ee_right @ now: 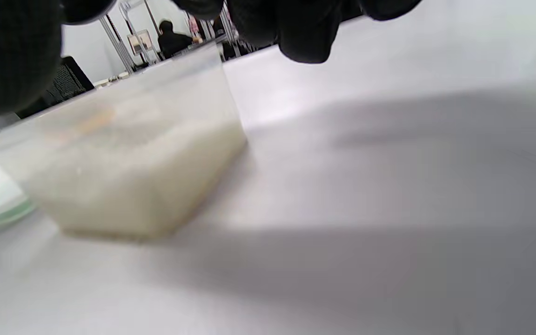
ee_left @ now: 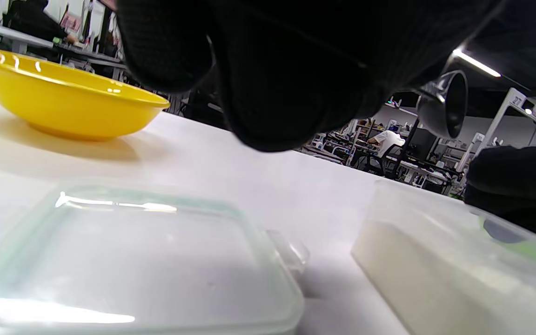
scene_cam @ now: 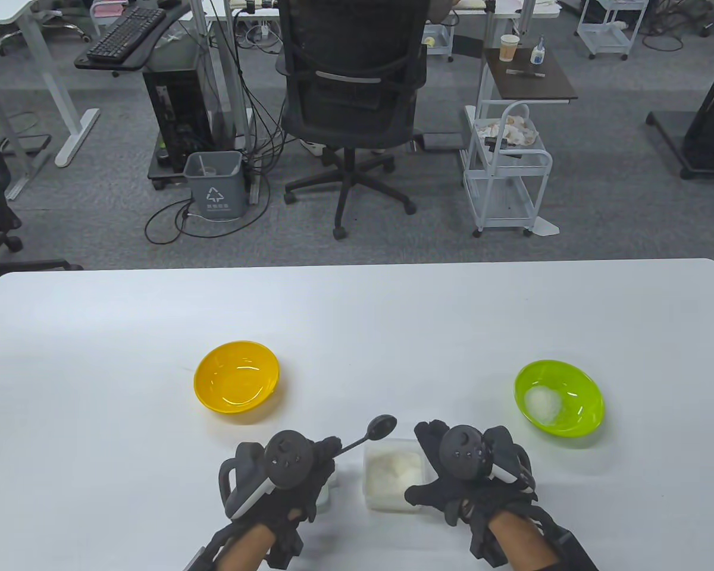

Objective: Scoop white sugar from container into bowls

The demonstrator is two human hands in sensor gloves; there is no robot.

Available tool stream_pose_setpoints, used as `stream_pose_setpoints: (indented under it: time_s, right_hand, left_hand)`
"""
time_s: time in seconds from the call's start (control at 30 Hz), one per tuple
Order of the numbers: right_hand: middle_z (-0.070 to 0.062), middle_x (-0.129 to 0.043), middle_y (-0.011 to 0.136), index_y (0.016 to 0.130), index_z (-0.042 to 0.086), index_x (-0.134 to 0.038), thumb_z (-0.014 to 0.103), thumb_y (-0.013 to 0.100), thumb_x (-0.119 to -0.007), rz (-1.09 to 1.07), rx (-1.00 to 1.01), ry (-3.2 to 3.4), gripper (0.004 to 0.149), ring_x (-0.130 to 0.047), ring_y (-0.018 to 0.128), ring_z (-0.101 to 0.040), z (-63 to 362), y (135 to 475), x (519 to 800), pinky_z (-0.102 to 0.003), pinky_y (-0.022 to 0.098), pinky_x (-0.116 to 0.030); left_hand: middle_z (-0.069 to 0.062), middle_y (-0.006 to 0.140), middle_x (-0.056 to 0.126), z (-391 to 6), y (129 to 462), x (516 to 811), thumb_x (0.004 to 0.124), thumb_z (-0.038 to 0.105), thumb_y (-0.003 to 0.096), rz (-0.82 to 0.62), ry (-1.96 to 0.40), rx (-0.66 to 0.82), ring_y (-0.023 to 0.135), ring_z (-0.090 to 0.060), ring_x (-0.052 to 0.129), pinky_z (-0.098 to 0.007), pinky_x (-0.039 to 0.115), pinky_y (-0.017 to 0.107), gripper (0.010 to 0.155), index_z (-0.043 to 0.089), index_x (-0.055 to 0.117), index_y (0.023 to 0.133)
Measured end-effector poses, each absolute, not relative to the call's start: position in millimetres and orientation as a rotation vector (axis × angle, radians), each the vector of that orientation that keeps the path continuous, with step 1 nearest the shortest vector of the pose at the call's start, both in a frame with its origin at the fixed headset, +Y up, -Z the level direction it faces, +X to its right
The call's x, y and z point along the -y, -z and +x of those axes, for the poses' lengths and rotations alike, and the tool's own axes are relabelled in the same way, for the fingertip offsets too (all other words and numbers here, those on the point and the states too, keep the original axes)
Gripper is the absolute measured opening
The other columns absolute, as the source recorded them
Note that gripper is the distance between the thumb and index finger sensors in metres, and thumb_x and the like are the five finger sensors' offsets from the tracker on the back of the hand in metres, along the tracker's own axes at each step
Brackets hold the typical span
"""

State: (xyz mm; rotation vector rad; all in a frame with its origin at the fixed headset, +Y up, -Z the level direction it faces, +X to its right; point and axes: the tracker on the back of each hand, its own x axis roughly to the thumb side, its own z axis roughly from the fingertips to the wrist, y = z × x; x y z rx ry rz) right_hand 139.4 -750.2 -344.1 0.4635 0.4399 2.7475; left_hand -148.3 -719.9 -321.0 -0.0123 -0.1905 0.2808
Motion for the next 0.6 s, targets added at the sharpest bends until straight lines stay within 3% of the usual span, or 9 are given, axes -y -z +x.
stream_pose_setpoints:
  time_s: [0.33,0.6]
  right_hand:
    - [-0.013,-0.040,0.119,0.111,0.027,-0.028,0.068,0.038,-0.082,0.437,-0.470,-2.685,0.100,-0.060,0.106,-0.039,140,344,758,-0.062,0.077,-0.045]
    - [-0.013,-0.040,0.119,0.111,0.027,-0.028,0.068,0.038,-0.081,0.433,-0.461,-2.685,0.099,-0.062,0.105,-0.039,140,344,759,-0.061,0.077,-0.045]
  left_hand:
    - [0.020,0.080,0.098,-114,295,716,0.087,0.047,0.0389,0.260,0.145,0.344,0.046,-0.004,0.108,-0.038,0.087,0.051,0.045,0.052,0.089,0.084]
    - [0.021,0.081,0.097,-87,280,724,0.084,0.049,0.0404,0.427,0.477,0.434,0.042,-0.001,0.106,-0.036,0.087,0.048,0.045,0.053,0.087,0.085]
